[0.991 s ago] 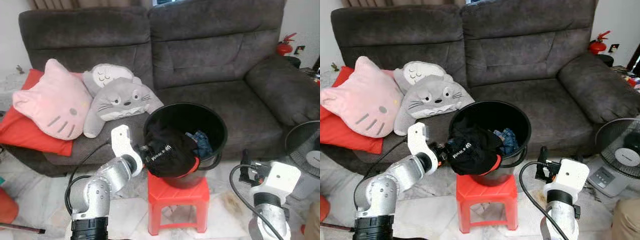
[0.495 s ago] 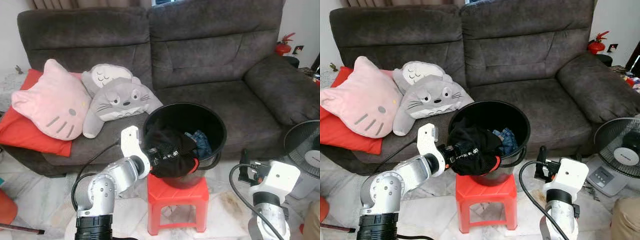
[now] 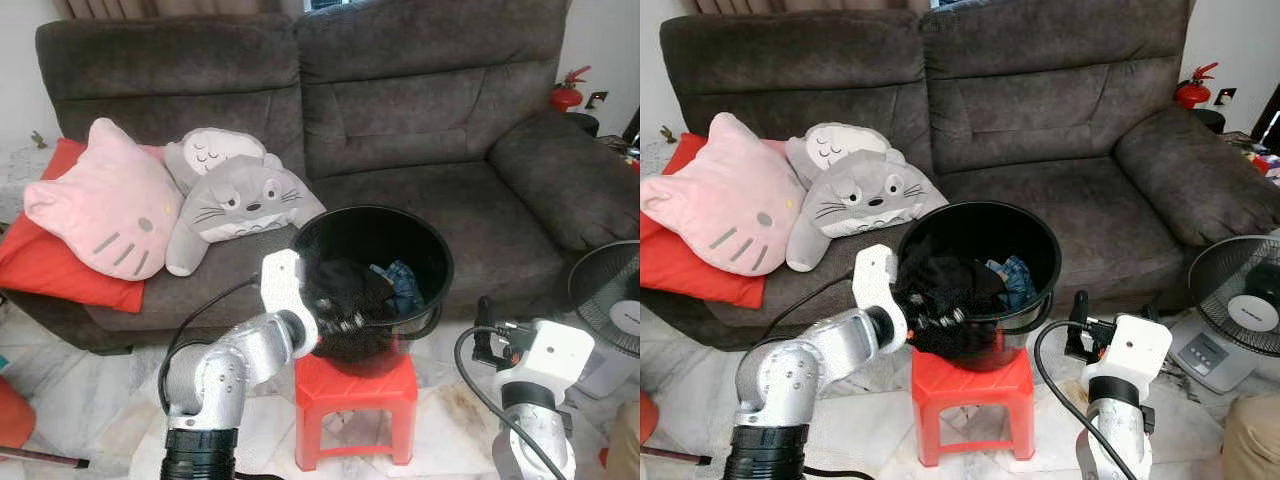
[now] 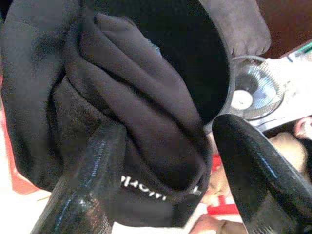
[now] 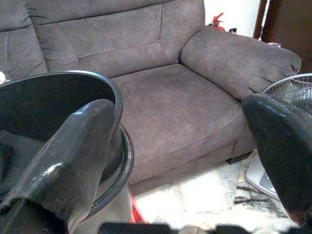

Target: Hang hanger

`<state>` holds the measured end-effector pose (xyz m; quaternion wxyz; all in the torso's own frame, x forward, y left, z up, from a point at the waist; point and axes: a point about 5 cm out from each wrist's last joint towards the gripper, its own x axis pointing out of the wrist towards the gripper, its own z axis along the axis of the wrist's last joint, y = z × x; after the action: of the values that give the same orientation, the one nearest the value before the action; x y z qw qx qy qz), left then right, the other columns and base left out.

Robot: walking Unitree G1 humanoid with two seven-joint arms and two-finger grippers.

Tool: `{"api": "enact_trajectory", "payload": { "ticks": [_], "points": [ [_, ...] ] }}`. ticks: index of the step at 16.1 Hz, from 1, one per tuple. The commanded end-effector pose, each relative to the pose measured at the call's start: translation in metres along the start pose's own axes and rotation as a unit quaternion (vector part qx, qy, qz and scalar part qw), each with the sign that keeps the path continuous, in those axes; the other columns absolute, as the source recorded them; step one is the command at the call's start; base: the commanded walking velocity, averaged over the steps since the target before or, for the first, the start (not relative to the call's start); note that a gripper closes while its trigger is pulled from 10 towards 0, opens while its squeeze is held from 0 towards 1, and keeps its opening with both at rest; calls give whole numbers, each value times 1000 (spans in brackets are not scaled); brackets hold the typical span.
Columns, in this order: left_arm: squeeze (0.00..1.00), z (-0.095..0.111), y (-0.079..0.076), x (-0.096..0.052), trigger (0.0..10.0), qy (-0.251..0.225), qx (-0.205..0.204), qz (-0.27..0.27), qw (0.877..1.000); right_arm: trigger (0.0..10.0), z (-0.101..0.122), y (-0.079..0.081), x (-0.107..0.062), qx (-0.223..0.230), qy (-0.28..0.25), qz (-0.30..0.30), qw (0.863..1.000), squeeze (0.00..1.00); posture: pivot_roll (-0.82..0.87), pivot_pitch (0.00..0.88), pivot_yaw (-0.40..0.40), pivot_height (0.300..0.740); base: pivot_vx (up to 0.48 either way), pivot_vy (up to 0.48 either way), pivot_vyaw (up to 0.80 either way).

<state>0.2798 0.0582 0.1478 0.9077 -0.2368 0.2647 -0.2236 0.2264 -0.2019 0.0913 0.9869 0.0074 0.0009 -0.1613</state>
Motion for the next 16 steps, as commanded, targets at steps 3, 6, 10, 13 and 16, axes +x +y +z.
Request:
{"api": "enact_trajectory", "payload": {
  "ticks": [3, 6, 10, 13, 16],
  "points": [
    [0, -5, 4, 0, 118, 13, 46, 18, 999, 10000, -1, 2, 1, 2, 3, 4, 1000, 0, -43, 0, 80, 740, 0, 0, 0],
    [0, -8, 4, 0, 1882, 23, 93, 24, 995, 10000, -1, 3, 2, 2, 3, 5, 1000, 0, -43, 0, 79, 740, 0, 0, 0],
    [0, -15, 4, 0, 10000, 22, 144, 18, 989, 10000, -2, 4, 2, 3, 5, 5, 1000, 0, -44, 0, 83, 740, 0, 0, 0],
    [0, -17, 12, -1, 10000, -1, 184, 22, 983, 10000, -3, 4, 2, 1, 7, 5, 1000, 0, -41, 0, 82, 740, 0, 0, 0],
    [0, -23, 7, -5, 10000, -24, 198, -3, 980, 10000, -3, 4, 2, 0, 7, 6, 1000, 0, -36, 0, 77, 740, 0, 0, 0]
  ]
}}
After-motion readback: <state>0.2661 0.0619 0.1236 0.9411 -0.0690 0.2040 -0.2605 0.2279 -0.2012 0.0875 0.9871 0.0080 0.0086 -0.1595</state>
